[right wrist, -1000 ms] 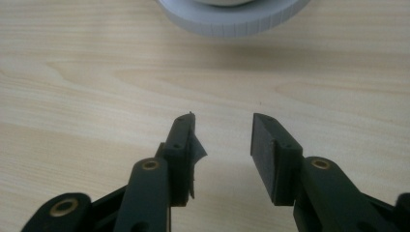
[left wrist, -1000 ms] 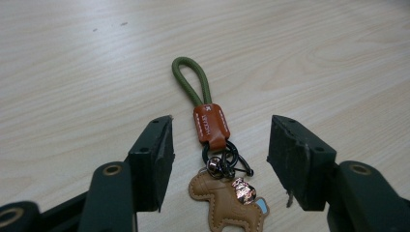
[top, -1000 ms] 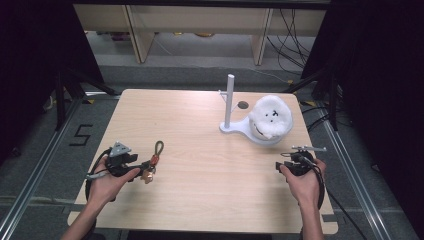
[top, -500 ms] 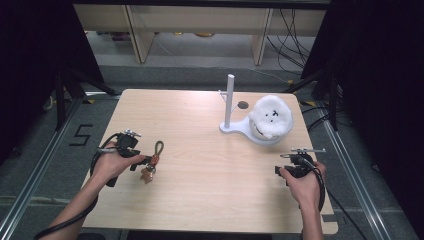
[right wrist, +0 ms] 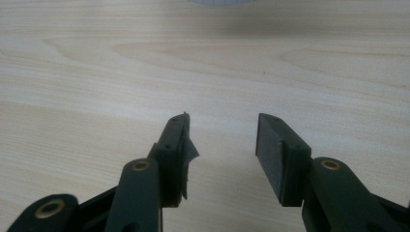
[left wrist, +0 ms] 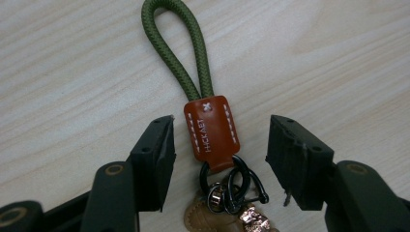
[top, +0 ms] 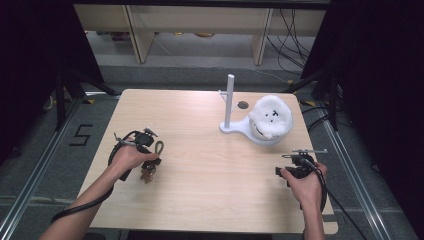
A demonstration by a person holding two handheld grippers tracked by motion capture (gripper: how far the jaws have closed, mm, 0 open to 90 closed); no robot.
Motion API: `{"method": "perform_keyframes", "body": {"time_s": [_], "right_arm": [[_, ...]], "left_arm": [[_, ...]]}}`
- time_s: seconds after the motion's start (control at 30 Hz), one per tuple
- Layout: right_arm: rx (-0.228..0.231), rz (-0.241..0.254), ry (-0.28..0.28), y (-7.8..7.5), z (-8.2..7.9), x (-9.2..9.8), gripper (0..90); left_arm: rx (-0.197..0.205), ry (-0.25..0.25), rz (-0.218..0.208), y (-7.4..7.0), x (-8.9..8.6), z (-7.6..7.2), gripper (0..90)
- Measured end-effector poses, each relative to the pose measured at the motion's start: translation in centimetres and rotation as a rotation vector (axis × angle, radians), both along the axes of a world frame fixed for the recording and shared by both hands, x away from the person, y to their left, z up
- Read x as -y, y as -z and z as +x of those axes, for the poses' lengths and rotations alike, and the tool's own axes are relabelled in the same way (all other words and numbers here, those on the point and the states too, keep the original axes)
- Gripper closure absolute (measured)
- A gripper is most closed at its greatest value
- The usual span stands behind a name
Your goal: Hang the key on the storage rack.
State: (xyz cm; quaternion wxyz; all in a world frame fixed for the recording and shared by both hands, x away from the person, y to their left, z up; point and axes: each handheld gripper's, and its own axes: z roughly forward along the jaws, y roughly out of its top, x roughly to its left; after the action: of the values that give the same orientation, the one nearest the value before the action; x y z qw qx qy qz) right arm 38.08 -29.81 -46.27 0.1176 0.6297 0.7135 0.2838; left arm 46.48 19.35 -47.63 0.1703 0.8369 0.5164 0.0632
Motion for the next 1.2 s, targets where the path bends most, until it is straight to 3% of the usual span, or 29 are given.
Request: {"method": "perform_keyframes", "body": {"time_s": [0.03,0.13,0.2,0.57,0.7,0.8,0.83,0.87,0.93,1.1,1.17,1.2], "right_arm": [[0.002,-0.022,0.004,0.1,0.0,0.1,56.6],[-0.003,-0.023,0.003,0.1,0.0,0.0,56.4],[-0.004,-0.029,0.000,0.2,0.0,0.0,56.4],[-0.005,-0.023,-0.004,0.2,0.1,-0.2,55.5],[-0.034,0.004,0.020,0.0,0.0,-0.7,55.3],[-0.007,-0.023,-0.013,0.3,0.2,-0.5,55.2],[-0.028,-0.016,0.012,0.1,0.1,-0.7,55.2],[-0.021,-0.048,-0.003,0.1,0.0,-0.6,55.1],[-0.022,-0.040,-0.005,0.1,0.1,-0.6,55.2],[-0.022,-0.051,-0.003,0.1,0.1,-0.6,55.2],[-0.020,-0.035,-0.010,0.2,0.1,-0.6,55.1],[-0.017,-0.004,-0.023,0.3,0.1,-0.7,55.1]], "left_arm": [[0.005,0.013,0.011,0.0,-0.1,0.2,43.3],[-0.018,-0.006,0.009,0.2,0.0,0.4,43.9],[-0.020,0.010,0.020,0.2,-0.1,0.5,44.3],[-0.080,-0.008,0.041,0.6,0.0,1.0,46.0],[-0.107,0.006,0.063,0.5,-0.1,1.3,46.8],[-0.091,0.006,0.058,0.7,0.0,1.4,48.3],[-0.118,0.005,0.069,0.5,0.1,1.5,48.3],[-0.118,0.004,0.078,0.4,0.3,1.6,49.1],[-0.102,0.000,0.069,0.6,0.3,1.7,49.4],[-0.115,0.008,0.090,0.7,0.5,2.0,51.1],[-0.115,0.010,0.090,0.7,0.6,2.0,51.8],[-0.108,0.020,0.095,0.7,0.6,2.0,52.2]]}}
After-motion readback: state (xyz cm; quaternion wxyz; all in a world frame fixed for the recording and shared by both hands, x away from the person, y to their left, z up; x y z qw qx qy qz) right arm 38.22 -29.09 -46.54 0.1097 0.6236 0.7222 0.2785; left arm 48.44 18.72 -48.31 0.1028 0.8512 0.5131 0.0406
